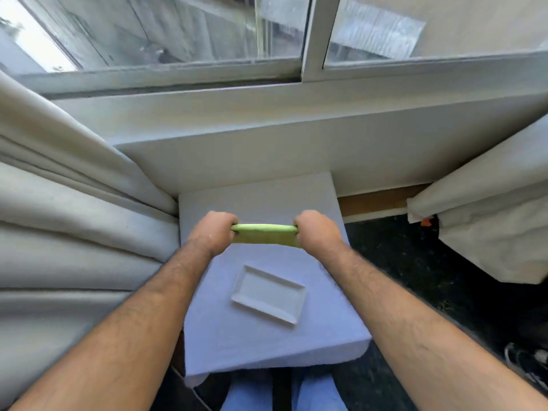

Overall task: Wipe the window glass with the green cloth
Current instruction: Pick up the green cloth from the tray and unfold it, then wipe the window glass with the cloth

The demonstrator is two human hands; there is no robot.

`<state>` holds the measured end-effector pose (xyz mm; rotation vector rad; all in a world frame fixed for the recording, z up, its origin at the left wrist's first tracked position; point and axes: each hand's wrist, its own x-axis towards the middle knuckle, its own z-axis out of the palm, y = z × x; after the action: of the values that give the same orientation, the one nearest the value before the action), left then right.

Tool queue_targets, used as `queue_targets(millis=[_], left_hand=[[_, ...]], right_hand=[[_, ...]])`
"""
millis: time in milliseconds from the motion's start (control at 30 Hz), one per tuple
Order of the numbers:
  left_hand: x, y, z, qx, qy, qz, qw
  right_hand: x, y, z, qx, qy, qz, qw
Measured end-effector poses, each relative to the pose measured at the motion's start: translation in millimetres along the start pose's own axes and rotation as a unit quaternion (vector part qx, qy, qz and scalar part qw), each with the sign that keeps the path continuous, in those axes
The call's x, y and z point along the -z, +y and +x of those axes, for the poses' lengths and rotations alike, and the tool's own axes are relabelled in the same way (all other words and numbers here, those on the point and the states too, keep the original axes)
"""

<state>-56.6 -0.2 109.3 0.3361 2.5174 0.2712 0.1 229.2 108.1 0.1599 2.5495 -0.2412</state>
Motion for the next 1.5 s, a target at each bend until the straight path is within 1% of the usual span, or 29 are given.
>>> queue_targets(millis=[200,267,367,467,600,733,833,933,1000,1067,1133,1200,1233,1267,1300,1333,1367,1400,1500], left_hand=[[155,33,-31,-0.064,0.128,-0.025,0.989],[208,44,-43,-0.090,0.160,-0.018,0.983],[279,55,-65,-0.114,0.214,-0.039,0.969],[349,65,-93,-0.130,0.270,-0.061,0.952],[434,78,-132,-0.150,0.341,-0.083,0.924],[514,92,-176,-0.172,0.435,-0.164,0.869],[566,103,-210,-0.176,0.489,-0.215,0.827],[608,111,-235,-0.184,0.537,-0.257,0.782],[632,114,-246,-0.191,0.574,-0.277,0.746],[652,118,-254,-0.187,0.613,-0.285,0.713],[671,123,-259,-0.172,0.650,-0.272,0.688],[692,128,-264,-0.168,0.693,-0.228,0.663],[703,128,-267,-0.168,0.710,-0.198,0.654],[714,128,-270,-0.168,0.719,-0.162,0.654],[725,128,-272,-0.167,0.721,-0.122,0.662],[736,127,-274,-0.165,0.716,-0.085,0.673],[744,127,-275,-0.159,0.712,-0.052,0.682],[752,128,-274,-0.148,0.716,-0.026,0.682],[769,133,-266,-0.111,0.748,0.007,0.655]], right_hand=[[164,-20,-40,0.036,0.125,-0.018,0.991],[217,-26,-57,0.041,0.169,-0.009,0.985],[288,-35,-83,0.059,0.232,0.004,0.971],[354,-49,-111,0.085,0.302,0.008,0.950],[436,-68,-146,0.110,0.398,0.020,0.910],[520,-84,-179,0.155,0.449,0.026,0.880],[572,-96,-201,0.189,0.505,0.051,0.841],[611,-105,-218,0.214,0.543,0.066,0.809],[633,-111,-227,0.217,0.558,0.066,0.798],[650,-118,-233,0.226,0.559,0.065,0.795],[661,-128,-236,0.249,0.553,0.052,0.793],[670,-132,-236,0.272,0.563,0.039,0.780],[675,-129,-234,0.270,0.595,0.021,0.757],[682,-124,-231,0.250,0.641,-0.003,0.726],[691,-116,-228,0.224,0.688,-0.019,0.690],[702,-107,-224,0.200,0.721,-0.022,0.663],[712,-99,-220,0.178,0.736,-0.019,0.653],[724,-92,-214,0.161,0.741,-0.014,0.652],[746,-82,-189,0.138,0.736,-0.001,0.663]])
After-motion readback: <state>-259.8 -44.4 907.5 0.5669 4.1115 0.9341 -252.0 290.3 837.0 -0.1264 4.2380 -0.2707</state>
